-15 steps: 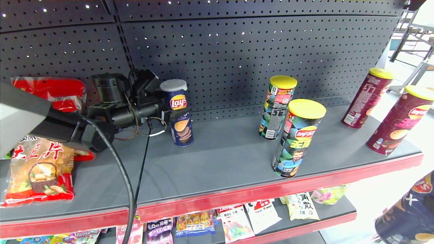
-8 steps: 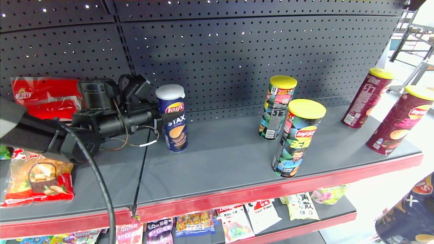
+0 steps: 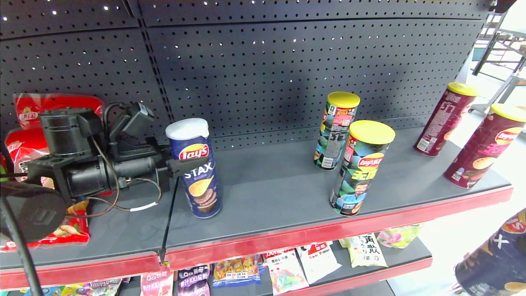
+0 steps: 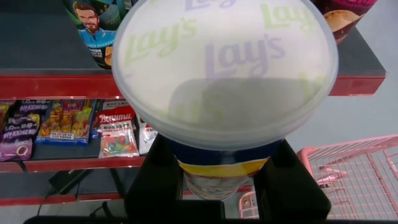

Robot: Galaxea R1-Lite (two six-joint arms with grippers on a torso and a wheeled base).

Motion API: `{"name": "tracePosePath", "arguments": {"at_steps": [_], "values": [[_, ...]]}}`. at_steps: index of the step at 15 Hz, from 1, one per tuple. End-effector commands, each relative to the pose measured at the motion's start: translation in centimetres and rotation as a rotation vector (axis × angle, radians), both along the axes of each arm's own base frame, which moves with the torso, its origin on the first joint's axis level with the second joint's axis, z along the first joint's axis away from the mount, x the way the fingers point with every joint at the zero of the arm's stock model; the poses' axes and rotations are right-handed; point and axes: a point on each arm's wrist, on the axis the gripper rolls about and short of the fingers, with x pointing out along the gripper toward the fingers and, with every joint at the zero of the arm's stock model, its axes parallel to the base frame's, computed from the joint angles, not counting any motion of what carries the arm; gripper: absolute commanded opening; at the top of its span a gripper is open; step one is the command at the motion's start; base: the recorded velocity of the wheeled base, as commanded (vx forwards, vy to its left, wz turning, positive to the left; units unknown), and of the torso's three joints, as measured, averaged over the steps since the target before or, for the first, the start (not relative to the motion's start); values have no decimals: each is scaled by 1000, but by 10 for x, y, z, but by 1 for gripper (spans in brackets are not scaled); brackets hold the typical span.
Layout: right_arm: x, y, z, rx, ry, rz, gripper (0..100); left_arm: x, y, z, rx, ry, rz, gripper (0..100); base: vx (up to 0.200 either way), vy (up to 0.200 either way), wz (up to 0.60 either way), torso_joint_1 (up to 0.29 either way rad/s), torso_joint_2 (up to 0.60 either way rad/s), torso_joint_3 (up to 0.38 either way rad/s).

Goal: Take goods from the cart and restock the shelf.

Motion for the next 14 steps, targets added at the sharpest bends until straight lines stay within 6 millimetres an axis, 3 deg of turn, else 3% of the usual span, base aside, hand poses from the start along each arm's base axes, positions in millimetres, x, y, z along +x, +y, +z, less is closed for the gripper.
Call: {"name": "tracePosePath", "arguments": {"at_steps": [1,5,7,14], "values": [[1,0,4,0,-9,4,0,-12,2,6,-3,-19,-3,0,0,0,0,0,0,0],[2,0,5,2,-9,8,0,-13,0,4,-6,-8,-33,0,0,0,0,0,0,0],[1,0,5,3,-12,10,0,-21,0,-6,-11,10,-106,0,0,0,0,0,0,0],[0,0,5,8,-18,6,0,-28,2,-23,-26,-52,-112,0,0,0,0,0,0,0]]}}
